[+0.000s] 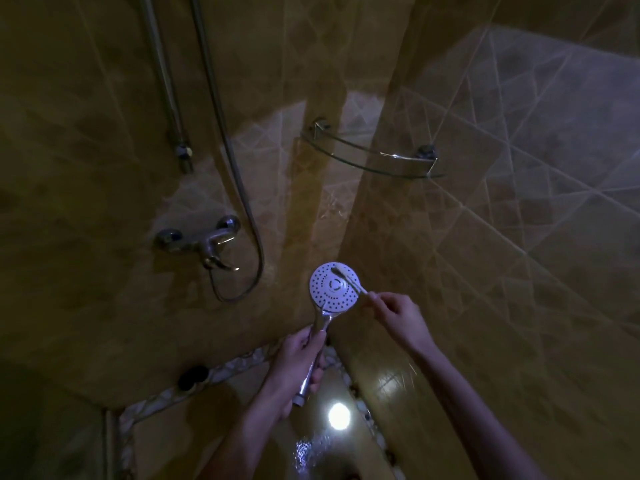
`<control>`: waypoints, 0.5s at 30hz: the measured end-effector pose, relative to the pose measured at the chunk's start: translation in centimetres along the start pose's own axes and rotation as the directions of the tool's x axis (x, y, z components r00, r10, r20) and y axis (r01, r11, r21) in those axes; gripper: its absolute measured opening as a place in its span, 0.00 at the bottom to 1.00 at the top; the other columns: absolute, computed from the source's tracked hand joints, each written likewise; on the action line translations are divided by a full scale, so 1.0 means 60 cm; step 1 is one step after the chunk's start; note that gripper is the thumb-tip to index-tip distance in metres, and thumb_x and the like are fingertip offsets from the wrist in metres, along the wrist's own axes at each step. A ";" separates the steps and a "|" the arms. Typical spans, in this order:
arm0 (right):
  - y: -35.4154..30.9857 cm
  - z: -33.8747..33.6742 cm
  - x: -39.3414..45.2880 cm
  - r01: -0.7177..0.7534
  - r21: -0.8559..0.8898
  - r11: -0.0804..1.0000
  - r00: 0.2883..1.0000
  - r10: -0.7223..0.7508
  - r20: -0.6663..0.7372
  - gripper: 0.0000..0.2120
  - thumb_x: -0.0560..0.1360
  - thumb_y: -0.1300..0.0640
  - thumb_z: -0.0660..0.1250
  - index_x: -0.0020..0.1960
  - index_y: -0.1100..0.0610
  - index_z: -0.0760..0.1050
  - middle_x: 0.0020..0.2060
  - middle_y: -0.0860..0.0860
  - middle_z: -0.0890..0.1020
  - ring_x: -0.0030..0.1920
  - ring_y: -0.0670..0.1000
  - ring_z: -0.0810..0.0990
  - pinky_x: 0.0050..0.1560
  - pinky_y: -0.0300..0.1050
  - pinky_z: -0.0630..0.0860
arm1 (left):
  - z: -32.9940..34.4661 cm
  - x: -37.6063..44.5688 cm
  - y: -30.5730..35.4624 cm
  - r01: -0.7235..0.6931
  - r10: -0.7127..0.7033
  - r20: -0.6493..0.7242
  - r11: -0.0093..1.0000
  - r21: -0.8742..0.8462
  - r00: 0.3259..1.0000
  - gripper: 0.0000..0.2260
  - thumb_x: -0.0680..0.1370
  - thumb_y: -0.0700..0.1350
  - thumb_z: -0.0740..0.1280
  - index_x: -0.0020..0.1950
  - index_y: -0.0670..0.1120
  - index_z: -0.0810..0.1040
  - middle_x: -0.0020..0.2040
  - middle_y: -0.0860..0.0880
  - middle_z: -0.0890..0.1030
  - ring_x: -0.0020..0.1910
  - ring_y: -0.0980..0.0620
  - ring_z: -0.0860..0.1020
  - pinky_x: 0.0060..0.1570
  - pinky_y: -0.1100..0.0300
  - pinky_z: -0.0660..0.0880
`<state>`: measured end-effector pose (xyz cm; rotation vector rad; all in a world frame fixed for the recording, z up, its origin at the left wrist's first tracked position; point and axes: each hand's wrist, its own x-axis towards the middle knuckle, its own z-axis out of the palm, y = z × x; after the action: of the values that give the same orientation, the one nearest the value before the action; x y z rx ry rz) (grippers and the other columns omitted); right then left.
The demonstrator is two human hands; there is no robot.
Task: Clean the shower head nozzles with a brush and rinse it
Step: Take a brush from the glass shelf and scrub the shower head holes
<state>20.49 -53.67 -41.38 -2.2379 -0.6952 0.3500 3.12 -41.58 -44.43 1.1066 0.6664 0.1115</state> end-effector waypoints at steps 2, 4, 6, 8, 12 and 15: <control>0.009 0.007 0.000 0.059 -0.239 0.969 0.998 -0.065 -0.019 0.20 0.79 0.41 0.57 0.45 0.53 0.80 0.31 0.48 0.80 0.36 0.49 0.80 0.37 0.47 0.73 | 0.006 -0.001 -0.002 -0.002 0.002 -0.022 1.000 0.019 1.000 0.09 0.81 0.47 0.63 0.43 0.46 0.72 0.30 0.47 0.70 0.22 0.54 0.66 0.21 0.66 0.61; 0.019 0.022 -0.010 0.139 -0.337 0.931 0.990 -0.137 0.029 0.21 0.79 0.38 0.54 0.46 0.52 0.78 0.31 0.48 0.80 0.37 0.50 0.81 0.33 0.45 0.71 | 0.012 0.000 -0.001 0.000 0.001 -0.046 1.000 0.017 0.999 0.08 0.81 0.46 0.62 0.44 0.45 0.72 0.30 0.47 0.70 0.22 0.54 0.65 0.21 0.66 0.60; 0.025 0.027 -0.014 0.222 -0.368 0.903 0.975 -0.201 0.096 0.22 0.79 0.36 0.52 0.47 0.50 0.77 0.34 0.48 0.82 0.37 0.48 0.81 0.34 0.46 0.74 | 0.018 0.001 -0.002 -0.010 0.010 -0.072 1.000 0.007 0.997 0.08 0.81 0.46 0.63 0.43 0.44 0.72 0.29 0.47 0.70 0.22 0.54 0.65 0.21 0.66 0.59; 0.024 0.010 0.005 0.245 -0.394 0.886 0.969 -0.213 0.125 0.22 0.78 0.35 0.52 0.46 0.49 0.77 0.36 0.49 0.84 0.40 0.51 0.83 0.35 0.47 0.76 | 0.025 0.003 -0.004 -0.022 0.023 -0.104 1.000 0.010 0.994 0.09 0.80 0.46 0.64 0.41 0.45 0.71 0.29 0.47 0.69 0.22 0.53 0.64 0.21 0.66 0.59; 0.008 -0.038 0.076 0.192 -0.395 0.898 0.981 -0.172 0.087 0.22 0.79 0.39 0.55 0.49 0.52 0.81 0.42 0.56 0.85 0.48 0.59 0.83 0.42 0.50 0.78 | 0.040 0.017 -0.006 -0.033 0.041 -0.132 0.998 0.061 0.990 0.09 0.80 0.46 0.64 0.40 0.46 0.72 0.28 0.48 0.70 0.22 0.54 0.65 0.19 0.66 0.60; 0.012 -0.040 0.084 0.221 -0.413 0.884 0.975 -0.203 0.088 0.23 0.79 0.38 0.54 0.52 0.52 0.81 0.43 0.57 0.85 0.49 0.59 0.83 0.43 0.50 0.77 | 0.052 0.030 -0.005 -0.043 0.049 -0.144 0.998 0.043 0.988 0.09 0.79 0.46 0.65 0.39 0.47 0.73 0.27 0.49 0.70 0.21 0.54 0.65 0.19 0.66 0.60</control>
<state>25.96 -52.55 -40.47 -2.5271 -1.1173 0.1456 6.20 -43.46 -44.61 1.1605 0.7761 0.2208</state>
